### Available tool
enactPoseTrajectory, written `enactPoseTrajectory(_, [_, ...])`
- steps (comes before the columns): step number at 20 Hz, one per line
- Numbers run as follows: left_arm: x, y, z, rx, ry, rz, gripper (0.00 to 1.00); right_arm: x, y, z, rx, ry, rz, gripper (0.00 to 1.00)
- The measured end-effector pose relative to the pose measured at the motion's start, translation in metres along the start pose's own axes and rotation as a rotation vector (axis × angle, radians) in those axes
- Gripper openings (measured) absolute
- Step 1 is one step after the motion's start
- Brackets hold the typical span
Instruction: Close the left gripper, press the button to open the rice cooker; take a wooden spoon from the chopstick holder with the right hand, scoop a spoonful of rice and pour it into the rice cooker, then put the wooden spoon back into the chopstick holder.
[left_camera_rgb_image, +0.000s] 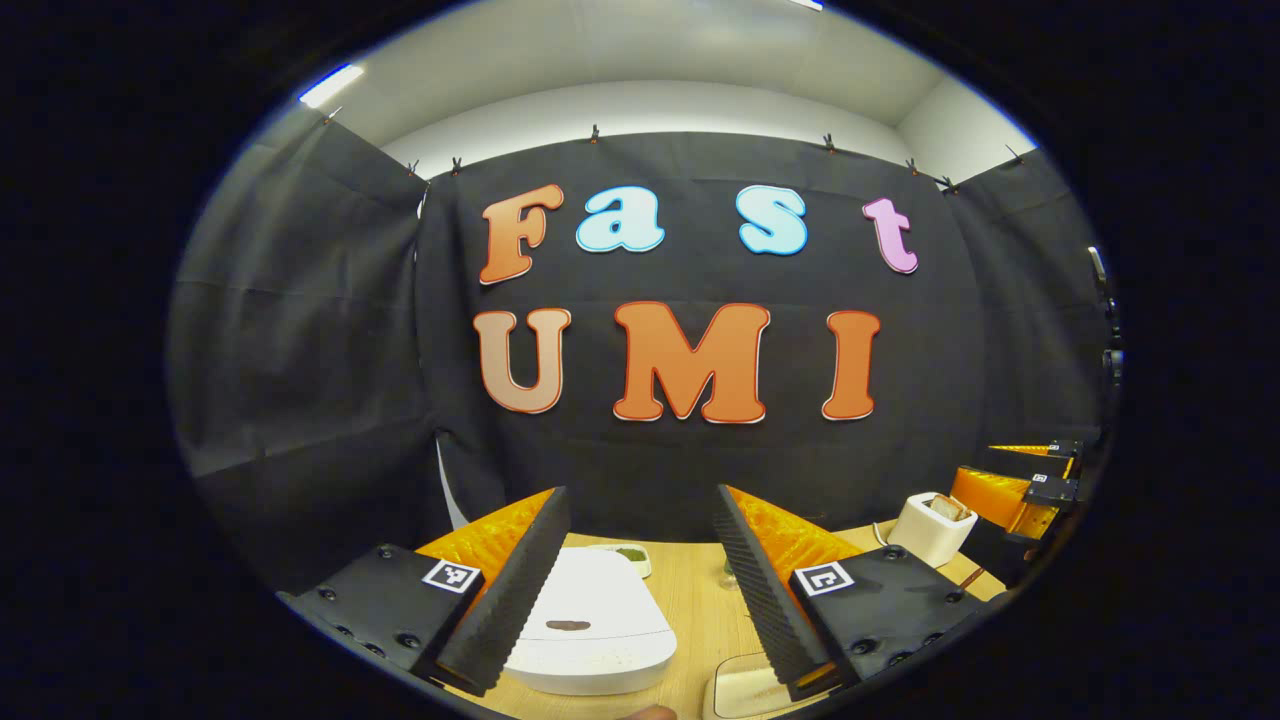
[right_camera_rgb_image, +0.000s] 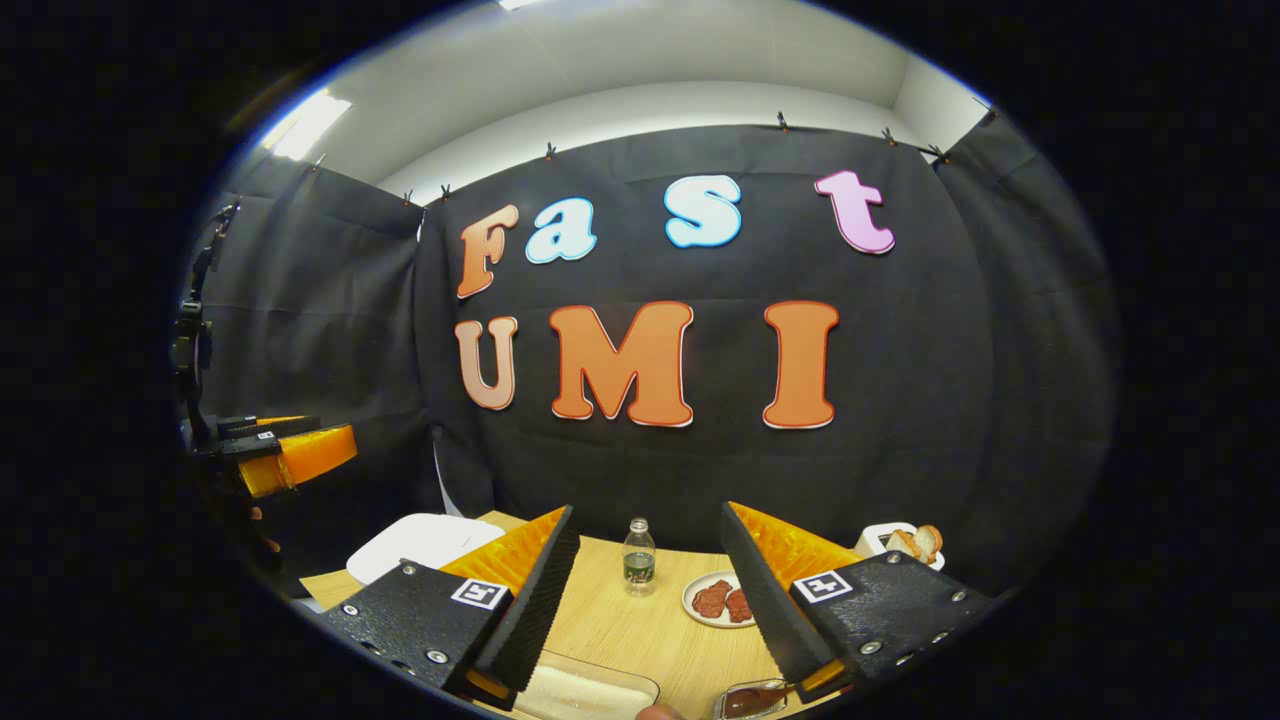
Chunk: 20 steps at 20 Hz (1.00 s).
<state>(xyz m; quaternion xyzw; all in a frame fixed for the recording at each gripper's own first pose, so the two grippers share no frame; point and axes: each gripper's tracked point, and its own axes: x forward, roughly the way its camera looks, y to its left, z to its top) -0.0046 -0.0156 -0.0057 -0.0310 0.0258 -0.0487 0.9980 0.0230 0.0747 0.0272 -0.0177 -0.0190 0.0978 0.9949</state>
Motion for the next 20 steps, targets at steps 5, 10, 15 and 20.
enactPoseTrajectory(5, [-0.015, -0.016, -0.002, 0.051, -0.039, -0.032, 1.00, -0.011, 0.006, 0.010, 0.019, -0.064, -0.009, 0.90])
enactPoseTrajectory(10, [-0.015, -0.024, -0.021, 0.034, -0.003, -0.064, 0.99, -0.014, 0.008, 0.005, 0.009, -0.094, -0.028, 0.91])
enactPoseTrajectory(15, [-0.019, -0.032, -0.043, 0.043, 0.021, -0.068, 1.00, -0.012, 0.009, -0.001, 0.004, -0.096, -0.040, 0.91])
enactPoseTrajectory(20, [-0.018, -0.035, -0.034, 0.052, -0.002, -0.081, 0.99, -0.009, 0.012, -0.002, 0.004, -0.097, -0.038, 0.91])
